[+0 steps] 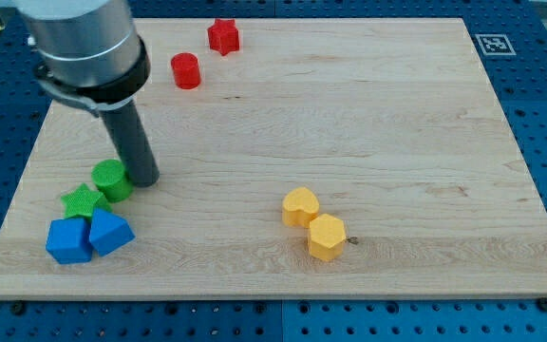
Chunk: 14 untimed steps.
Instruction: Push the red circle to the top left of the yellow heart
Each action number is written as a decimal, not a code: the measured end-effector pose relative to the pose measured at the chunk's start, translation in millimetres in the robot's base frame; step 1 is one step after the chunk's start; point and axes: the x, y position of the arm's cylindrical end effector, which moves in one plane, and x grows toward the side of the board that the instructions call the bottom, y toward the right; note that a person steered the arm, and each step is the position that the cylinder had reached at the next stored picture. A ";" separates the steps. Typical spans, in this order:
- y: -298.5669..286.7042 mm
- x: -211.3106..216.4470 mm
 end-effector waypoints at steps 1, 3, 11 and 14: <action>-1.6 10.8; -1.6 -39.2; 1.2 -191.2; 18.8 -199.4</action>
